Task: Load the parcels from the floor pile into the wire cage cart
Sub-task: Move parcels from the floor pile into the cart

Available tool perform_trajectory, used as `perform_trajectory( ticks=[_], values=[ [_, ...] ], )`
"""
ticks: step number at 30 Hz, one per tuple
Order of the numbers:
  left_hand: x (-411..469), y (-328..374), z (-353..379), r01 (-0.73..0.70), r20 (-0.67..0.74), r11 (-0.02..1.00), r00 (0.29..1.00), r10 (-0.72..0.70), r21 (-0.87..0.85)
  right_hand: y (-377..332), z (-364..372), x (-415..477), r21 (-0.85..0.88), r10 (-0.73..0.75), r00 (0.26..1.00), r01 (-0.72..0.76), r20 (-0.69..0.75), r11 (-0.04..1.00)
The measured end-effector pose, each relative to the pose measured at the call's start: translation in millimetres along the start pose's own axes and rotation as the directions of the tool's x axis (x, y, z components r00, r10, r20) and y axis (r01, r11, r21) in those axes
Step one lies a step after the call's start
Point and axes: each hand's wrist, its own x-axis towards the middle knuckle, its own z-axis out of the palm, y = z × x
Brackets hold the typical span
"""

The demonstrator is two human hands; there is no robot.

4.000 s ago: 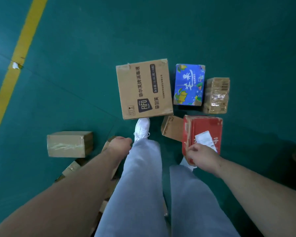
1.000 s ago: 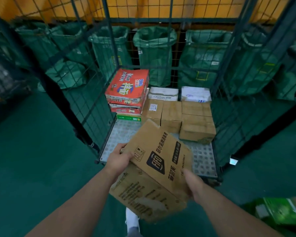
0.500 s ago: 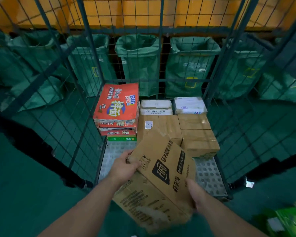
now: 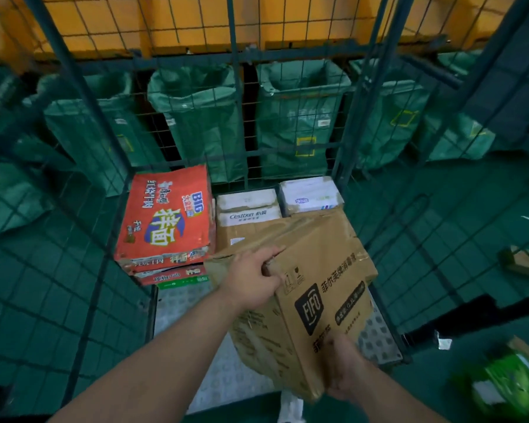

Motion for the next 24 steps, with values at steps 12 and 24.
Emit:
perform_trajectory(
  ticks=[12,24],
  values=[
    [159,44,-2,-0.156,0.045,0.937,0.988,0.149,0.313,-130,51,153,0.135,0.093,0.994,-0.101,0.065,0.986],
    [273,-6,8,-0.113,-0.035,0.948,0.991,0.129,0.298,-165,102,253,0.262,0.113,0.993,-0.112,0.011,0.958]
  ],
)
